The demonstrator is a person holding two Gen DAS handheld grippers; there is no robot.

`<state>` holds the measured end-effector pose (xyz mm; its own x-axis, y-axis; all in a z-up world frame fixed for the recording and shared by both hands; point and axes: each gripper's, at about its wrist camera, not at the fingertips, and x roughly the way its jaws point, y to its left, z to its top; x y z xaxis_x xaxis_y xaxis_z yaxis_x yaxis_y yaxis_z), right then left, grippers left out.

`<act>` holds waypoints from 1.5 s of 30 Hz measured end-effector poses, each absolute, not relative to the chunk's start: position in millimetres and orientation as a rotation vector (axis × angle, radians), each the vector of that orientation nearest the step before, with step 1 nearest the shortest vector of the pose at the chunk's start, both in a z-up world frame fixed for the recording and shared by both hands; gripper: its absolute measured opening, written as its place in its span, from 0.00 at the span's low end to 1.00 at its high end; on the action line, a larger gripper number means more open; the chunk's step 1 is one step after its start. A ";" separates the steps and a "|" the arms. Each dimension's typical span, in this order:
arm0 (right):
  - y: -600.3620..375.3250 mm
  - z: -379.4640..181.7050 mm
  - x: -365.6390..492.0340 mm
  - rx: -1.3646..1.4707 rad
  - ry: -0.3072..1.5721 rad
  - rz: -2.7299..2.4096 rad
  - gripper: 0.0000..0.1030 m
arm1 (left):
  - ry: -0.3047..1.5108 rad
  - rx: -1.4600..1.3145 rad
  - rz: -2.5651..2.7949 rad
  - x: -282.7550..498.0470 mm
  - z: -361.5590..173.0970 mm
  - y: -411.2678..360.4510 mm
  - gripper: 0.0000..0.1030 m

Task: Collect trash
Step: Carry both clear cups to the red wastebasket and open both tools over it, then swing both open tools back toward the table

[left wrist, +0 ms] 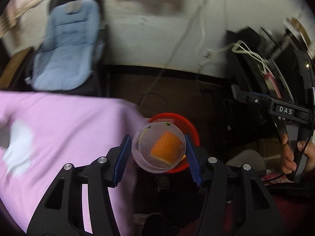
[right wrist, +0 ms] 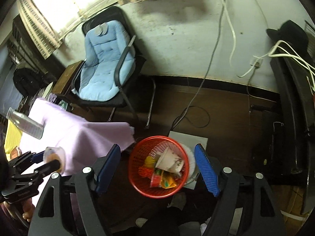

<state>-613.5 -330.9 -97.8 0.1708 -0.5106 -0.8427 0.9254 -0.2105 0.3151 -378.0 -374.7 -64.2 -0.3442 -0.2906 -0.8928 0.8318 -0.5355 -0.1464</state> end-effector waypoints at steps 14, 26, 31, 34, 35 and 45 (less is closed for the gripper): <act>-327.6 -123.6 -648.4 1.200 0.455 -1.385 0.74 | 0.740 1.197 -1.919 -426.8 -65.3 -388.5 0.73; -358.4 -87.5 -548.5 1.035 0.519 -1.181 0.74 | 0.682 1.046 -1.645 -332.5 -27.3 -348.6 0.80; -345.1 -61.0 -499.9 0.948 0.540 -1.130 0.76 | 0.684 0.979 -1.579 -289.6 -15.4 -320.9 0.82; -334.6 -48.1 -474.2 0.910 0.551 -1.104 0.76 | 0.685 0.938 -1.535 -262.2 -10.3 -297.8 0.83; -328.3 -42.9 -461.9 0.894 0.554 -1.090 0.76 | 0.689 0.927 -1.528 -256.2 -8.8 -291.9 0.83; -277.6 -14.4 -392.8 0.787 0.586 -1.014 0.80 | 0.711 0.817 -1.409 -186.1 4.6 -219.7 0.86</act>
